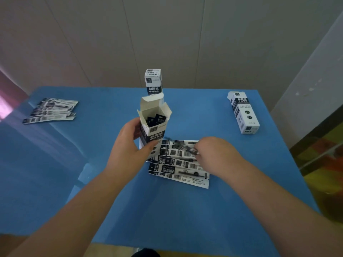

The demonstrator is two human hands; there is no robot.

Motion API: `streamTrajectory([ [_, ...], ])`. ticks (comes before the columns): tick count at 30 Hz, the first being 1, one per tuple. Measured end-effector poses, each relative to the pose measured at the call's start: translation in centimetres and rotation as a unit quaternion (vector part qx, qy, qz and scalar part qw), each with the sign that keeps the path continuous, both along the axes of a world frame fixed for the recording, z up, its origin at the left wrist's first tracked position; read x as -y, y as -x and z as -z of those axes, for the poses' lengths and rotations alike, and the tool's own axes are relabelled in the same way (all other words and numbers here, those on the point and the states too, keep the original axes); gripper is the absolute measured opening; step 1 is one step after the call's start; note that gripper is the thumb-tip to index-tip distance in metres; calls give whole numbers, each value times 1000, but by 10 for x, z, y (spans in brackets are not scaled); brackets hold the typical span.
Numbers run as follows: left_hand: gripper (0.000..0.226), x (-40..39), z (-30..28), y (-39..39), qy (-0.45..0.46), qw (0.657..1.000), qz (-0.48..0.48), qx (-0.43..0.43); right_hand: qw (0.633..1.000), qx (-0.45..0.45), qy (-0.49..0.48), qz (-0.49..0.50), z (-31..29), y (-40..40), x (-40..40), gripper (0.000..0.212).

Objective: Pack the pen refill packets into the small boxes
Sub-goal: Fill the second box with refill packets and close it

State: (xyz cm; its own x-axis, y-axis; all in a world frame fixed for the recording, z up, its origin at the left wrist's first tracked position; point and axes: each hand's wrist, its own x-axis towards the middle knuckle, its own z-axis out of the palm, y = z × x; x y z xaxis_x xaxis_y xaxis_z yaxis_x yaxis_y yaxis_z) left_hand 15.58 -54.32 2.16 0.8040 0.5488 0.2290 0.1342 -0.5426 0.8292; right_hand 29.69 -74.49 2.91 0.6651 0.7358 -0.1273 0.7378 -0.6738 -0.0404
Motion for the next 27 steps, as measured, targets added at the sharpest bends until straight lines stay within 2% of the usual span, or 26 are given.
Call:
streamTrajectory([
  [3,57,-1,4,6,-5,1000,0,-2,988,-62,-129,62,-22,-5,10,25],
  [5,57,-1,6,8,-6,1000,4,-5,956,-127,-245,104,-36,-4,17,26],
  [7,56,1,7,10,-9,1000,7,-9,896,-218,-357,149,-46,2,21,19],
  [9,54,2,7,11,-11,1000,8,-9,802,-350,-457,162,-55,11,21,16],
  [11,54,4,7,13,-14,1000,6,-11,715,-440,-523,148,-61,19,19,25],
  [12,55,4,7,13,-14,1000,7,-13,685,-462,-546,140,-63,23,17,30],
  [14,56,4,8,13,-12,1000,10,-20,648,-470,-587,121,-67,28,11,28],
  [18,54,5,7,15,-20,1000,13,-14,605,-435,-661,84,-78,33,2,12],
  [21,55,6,6,15,-24,999,9,-20,588,-411,-694,64,-85,33,-1,5],
  [24,55,6,7,14,-22,999,9,-29,593,-389,-703,56,-87,29,-2,9],
  [27,53,8,3,14,-26,999,7,-26,638,-360,-679,47,-86,24,-3,10],
])
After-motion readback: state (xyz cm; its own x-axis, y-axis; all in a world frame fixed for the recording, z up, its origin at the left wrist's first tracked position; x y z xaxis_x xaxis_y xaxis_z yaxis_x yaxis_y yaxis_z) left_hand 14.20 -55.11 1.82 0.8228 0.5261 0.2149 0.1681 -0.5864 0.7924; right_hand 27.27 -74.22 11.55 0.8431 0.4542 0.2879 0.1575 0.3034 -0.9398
